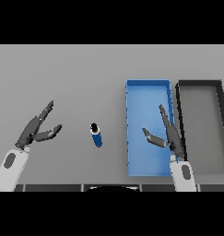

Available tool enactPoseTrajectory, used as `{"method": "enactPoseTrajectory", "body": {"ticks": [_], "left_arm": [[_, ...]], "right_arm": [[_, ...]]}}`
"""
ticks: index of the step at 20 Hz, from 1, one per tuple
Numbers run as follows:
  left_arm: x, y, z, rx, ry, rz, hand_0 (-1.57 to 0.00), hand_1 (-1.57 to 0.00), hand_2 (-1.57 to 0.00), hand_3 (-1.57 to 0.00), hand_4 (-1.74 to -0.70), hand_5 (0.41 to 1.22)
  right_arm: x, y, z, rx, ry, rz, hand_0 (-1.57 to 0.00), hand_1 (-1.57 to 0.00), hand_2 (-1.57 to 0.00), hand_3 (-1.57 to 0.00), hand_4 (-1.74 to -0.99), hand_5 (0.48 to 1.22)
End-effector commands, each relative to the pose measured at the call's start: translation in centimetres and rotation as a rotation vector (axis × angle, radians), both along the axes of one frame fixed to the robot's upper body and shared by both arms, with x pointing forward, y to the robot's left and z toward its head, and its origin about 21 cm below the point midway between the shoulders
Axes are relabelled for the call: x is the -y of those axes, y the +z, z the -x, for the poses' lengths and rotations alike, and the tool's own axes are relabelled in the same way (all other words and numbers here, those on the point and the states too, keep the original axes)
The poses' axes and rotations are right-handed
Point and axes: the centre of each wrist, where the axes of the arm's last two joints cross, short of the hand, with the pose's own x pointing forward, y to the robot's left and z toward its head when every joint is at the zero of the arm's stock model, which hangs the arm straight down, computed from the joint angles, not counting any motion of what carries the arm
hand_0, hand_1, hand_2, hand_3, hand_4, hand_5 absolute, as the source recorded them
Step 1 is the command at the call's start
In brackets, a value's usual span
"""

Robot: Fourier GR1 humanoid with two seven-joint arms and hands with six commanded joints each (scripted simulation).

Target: Pick up the blue pipe and place it into the blue bin.

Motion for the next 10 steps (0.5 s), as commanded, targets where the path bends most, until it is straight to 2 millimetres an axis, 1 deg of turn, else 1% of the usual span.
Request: {"method": "enactPoseTrajectory", "body": {"ticks": [1,2,3,5,6,8,10], "left_arm": [[0.5,0.2,0.3,-0.018,-0.035,0.002,0.00,0.00,0.00,0.00,-0.98,0.583],[0.7,0.4,1.0,-0.030,-0.083,-0.011,0.00,0.00,0.00,0.00,-0.98,0.578],[0.9,0.4,1.2,-0.051,-0.112,-0.030,0.00,0.00,0.00,0.00,-0.99,0.566],[1.9,1.1,1.8,-0.083,-0.159,-0.069,0.00,0.00,0.00,0.00,-1.00,0.530],[3.0,1.0,2.1,-0.119,-0.187,-0.091,0.00,0.00,0.00,0.00,-1.02,0.512],[4.1,0.7,3.0,-0.163,-0.240,-0.110,0.00,0.00,0.00,0.00,-1.05,0.483],[5.6,-0.2,3.7,-0.176,-0.290,-0.122,0.00,0.00,0.00,0.00,-1.08,0.472]], "right_arm": [[-0.1,0.0,0.2,-0.005,0.008,-0.010,0.00,0.00,0.00,0.00,-1.187,0.579],[-0.1,0.3,-0.1,-0.002,0.002,-0.013,0.00,0.00,0.00,0.00,-1.194,0.579],[0.0,0.1,0.3,-0.005,0.007,-0.019,0.00,0.00,0.00,0.00,-1.200,0.580],[-0.4,0.5,-0.1,-0.011,0.002,-0.029,0.00,0.00,0.00,0.00,-1.214,0.581],[-0.5,0.6,-0.1,-0.005,0.005,-0.042,0.00,0.00,0.00,0.00,-1.225,0.580],[-0.2,0.3,-0.3,-0.011,0.000,-0.040,0.00,0.00,0.00,0.00,-1.228,0.573],[0.0,0.1,0.1,-0.001,0.012,-0.028,0.00,0.00,0.00,0.00,-1.219,0.572]]}}
